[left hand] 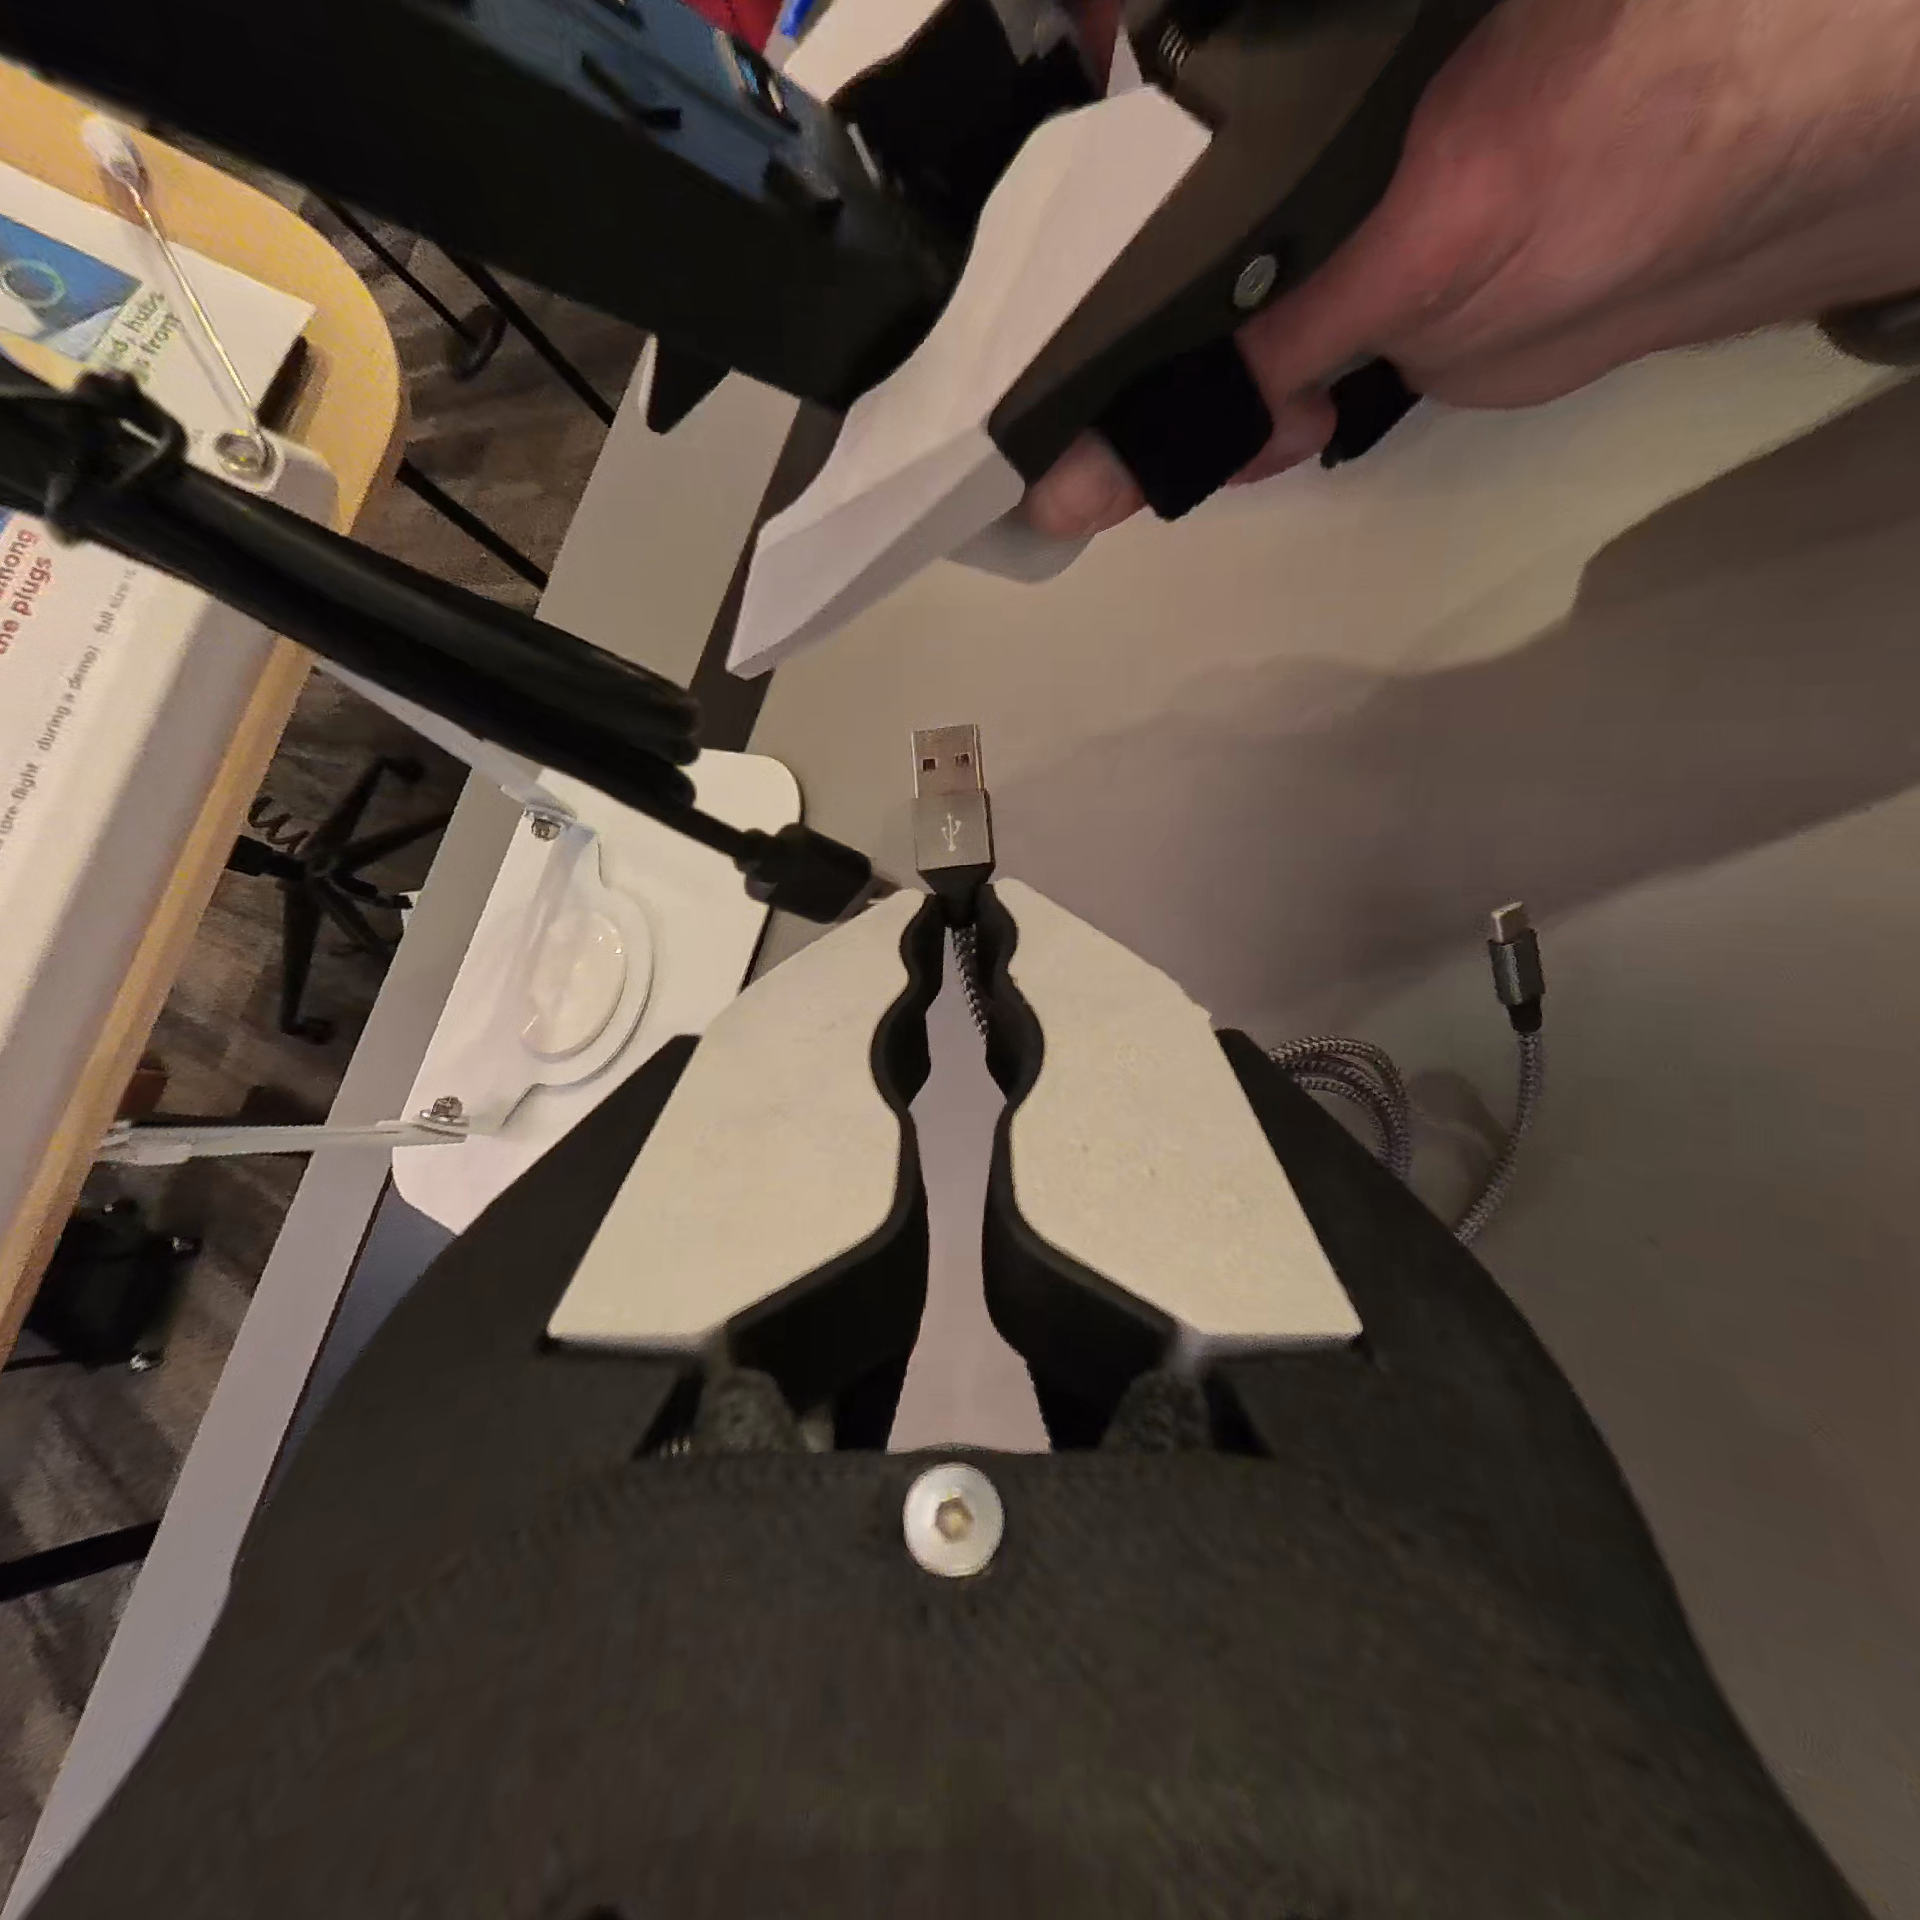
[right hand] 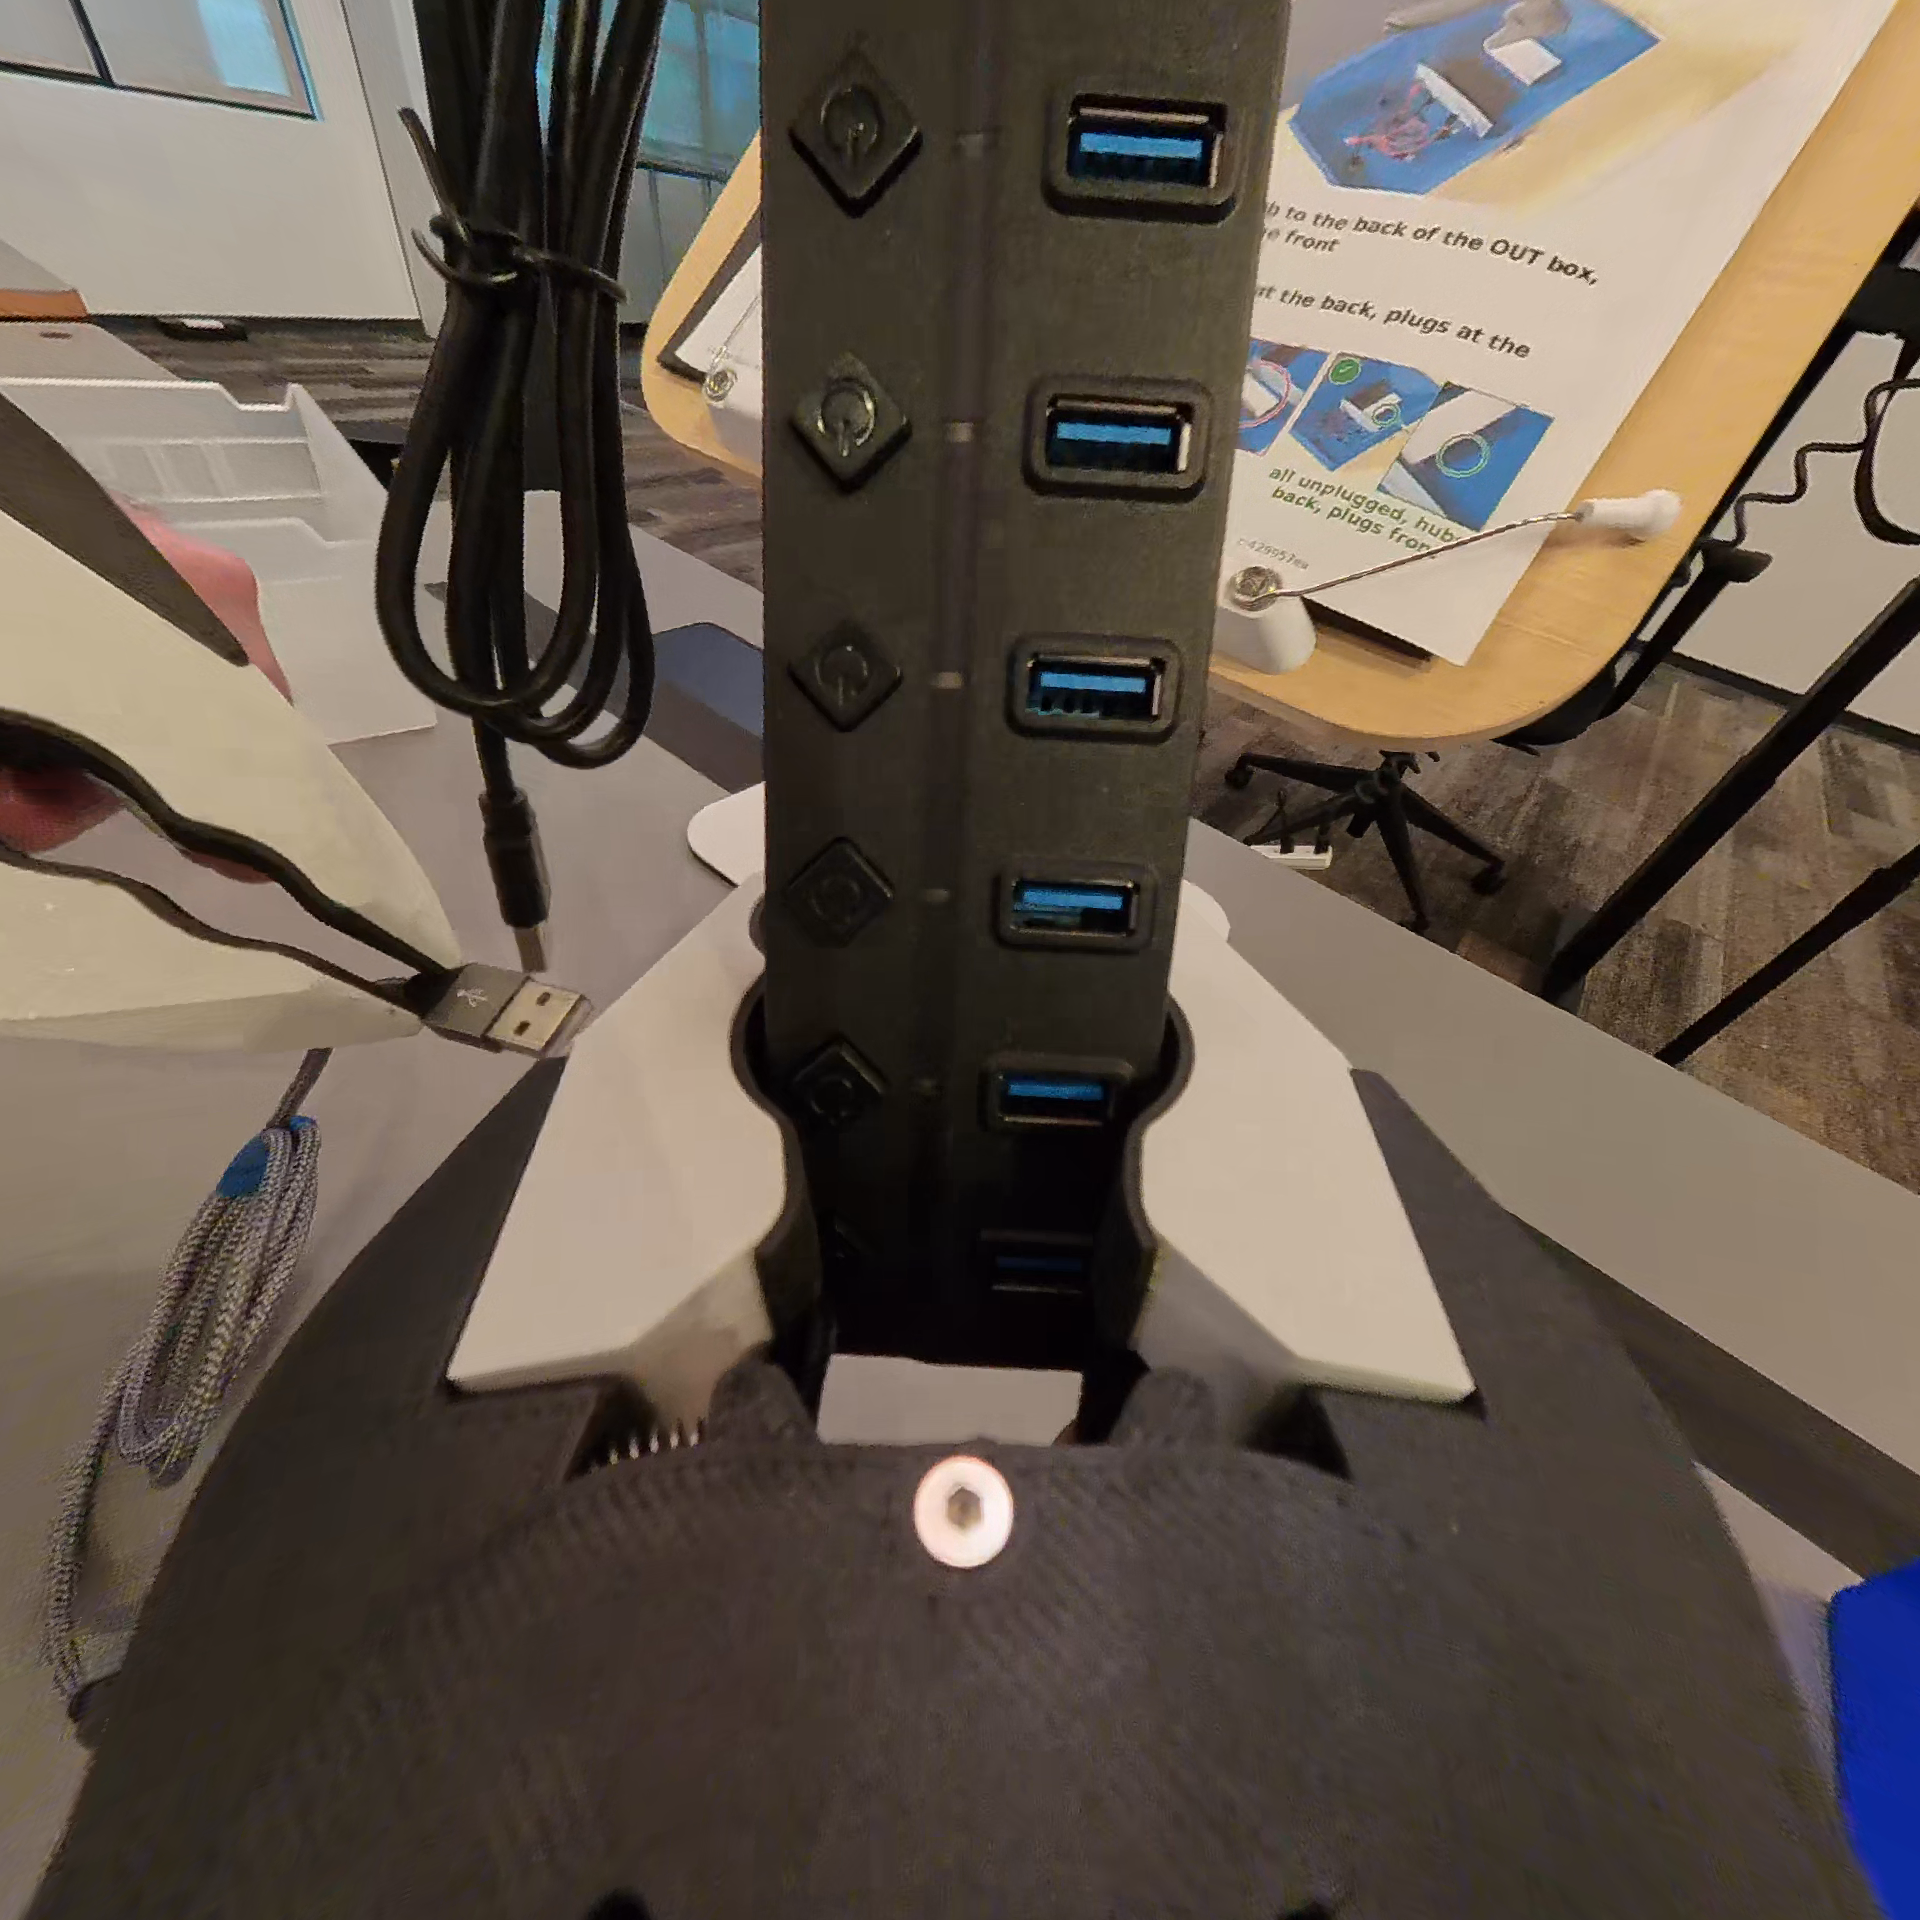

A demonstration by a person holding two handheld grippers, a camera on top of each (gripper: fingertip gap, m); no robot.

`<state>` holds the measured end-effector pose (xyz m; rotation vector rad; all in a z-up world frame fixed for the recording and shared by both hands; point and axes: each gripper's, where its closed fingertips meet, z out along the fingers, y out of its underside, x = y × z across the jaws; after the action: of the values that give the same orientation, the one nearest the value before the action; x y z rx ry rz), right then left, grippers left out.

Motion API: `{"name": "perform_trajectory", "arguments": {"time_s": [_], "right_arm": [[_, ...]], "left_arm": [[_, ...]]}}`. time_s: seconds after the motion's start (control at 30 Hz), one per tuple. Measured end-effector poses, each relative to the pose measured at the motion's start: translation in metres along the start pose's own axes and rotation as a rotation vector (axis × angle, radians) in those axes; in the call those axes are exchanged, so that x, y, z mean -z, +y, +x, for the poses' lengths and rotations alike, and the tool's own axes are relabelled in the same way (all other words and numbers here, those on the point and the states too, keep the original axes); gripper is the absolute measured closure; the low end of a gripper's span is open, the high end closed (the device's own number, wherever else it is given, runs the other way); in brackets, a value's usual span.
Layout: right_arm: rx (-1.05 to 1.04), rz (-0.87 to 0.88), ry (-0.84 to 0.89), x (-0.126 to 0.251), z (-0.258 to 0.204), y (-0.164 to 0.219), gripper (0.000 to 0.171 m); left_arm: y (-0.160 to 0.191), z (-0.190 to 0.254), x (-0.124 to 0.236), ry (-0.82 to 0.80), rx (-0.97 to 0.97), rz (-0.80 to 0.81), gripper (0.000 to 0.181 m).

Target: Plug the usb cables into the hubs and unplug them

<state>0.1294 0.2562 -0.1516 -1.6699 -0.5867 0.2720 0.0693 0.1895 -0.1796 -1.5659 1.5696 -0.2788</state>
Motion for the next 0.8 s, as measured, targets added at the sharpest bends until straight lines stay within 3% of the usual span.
{"name": "perform_trajectory", "arguments": {"time_s": [0.03,0.27,0.8], "right_arm": [[0.001,-0.003,0.001,0.0,-0.001,0.001,0.109],[0.027,-0.032,0.014,-0.004,-0.008,0.008,0.109],[0.083,-0.073,0.046,-0.01,-0.007,0.021,0.109]], "left_arm": [[-0.001,0.002,0.0,0.003,-0.007,0.007,0.175],[0.001,0.002,-0.012,-0.09,-0.116,-0.043,0.175],[-0.006,0.003,-0.011,-0.081,-0.089,0.056,0.175]]}}
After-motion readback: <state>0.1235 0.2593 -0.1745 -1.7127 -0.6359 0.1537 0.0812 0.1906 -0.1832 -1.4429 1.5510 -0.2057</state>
